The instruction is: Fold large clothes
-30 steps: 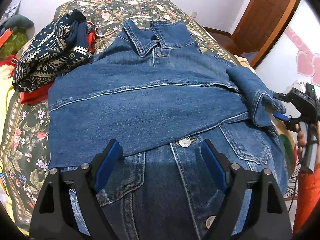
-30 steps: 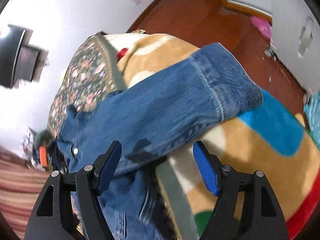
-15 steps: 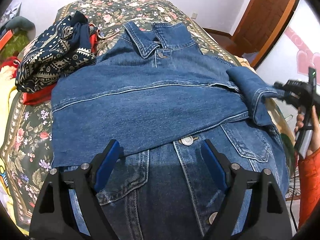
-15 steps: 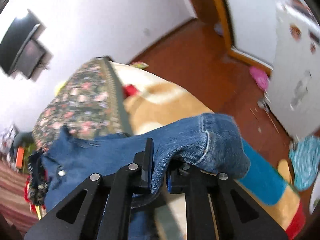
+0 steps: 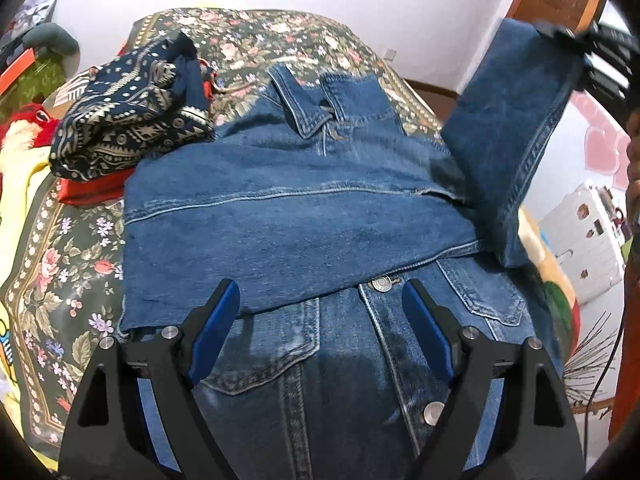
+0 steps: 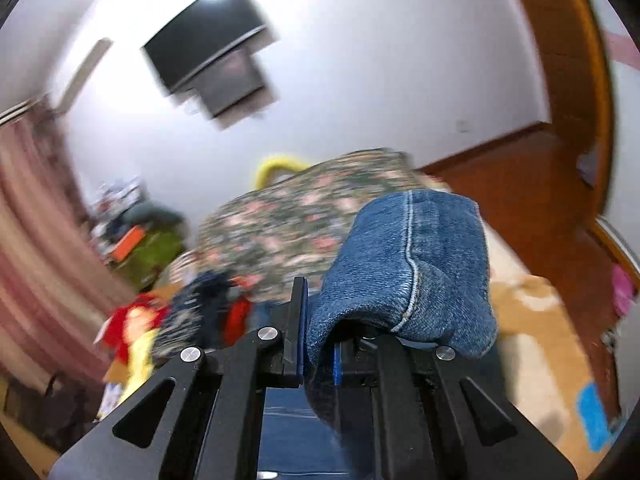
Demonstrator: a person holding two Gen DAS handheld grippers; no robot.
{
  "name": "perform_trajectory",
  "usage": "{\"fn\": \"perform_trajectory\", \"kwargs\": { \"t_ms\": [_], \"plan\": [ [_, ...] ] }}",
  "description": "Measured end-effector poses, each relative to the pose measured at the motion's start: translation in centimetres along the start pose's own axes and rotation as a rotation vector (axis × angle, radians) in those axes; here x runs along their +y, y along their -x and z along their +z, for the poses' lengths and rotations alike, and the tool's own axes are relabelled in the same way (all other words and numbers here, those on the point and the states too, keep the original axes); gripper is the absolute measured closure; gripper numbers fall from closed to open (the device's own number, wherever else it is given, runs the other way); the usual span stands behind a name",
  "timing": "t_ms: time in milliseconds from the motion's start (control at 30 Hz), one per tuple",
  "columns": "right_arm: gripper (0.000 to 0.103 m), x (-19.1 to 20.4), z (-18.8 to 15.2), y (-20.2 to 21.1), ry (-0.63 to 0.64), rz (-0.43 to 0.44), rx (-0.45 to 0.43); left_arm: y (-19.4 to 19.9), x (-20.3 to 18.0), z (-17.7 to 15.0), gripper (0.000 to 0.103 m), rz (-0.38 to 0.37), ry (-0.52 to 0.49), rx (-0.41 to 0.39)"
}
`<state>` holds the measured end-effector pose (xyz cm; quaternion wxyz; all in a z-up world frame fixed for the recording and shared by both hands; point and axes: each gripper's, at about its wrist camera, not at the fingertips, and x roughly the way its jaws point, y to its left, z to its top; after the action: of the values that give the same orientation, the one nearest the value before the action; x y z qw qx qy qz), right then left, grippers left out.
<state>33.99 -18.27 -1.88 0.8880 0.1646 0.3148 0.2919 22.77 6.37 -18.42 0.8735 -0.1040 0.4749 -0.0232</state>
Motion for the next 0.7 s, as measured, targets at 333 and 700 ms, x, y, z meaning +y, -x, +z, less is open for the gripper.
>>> {"fn": "perform_trajectory", "kwargs": {
  "t_ms": [333,700],
  "plan": [
    [0.094,8.2,-7.8,-8.8,0.123,0.139,0.313,3.3,4.6,-0.8,0.019,0.014,0.089,-0.07],
    [0.09,8.9,-16.3,-13.8,0.128,0.143,0.674,4.4,9.3,-2.5,0.017,0.065,0.196,-0.075]
  ]
}}
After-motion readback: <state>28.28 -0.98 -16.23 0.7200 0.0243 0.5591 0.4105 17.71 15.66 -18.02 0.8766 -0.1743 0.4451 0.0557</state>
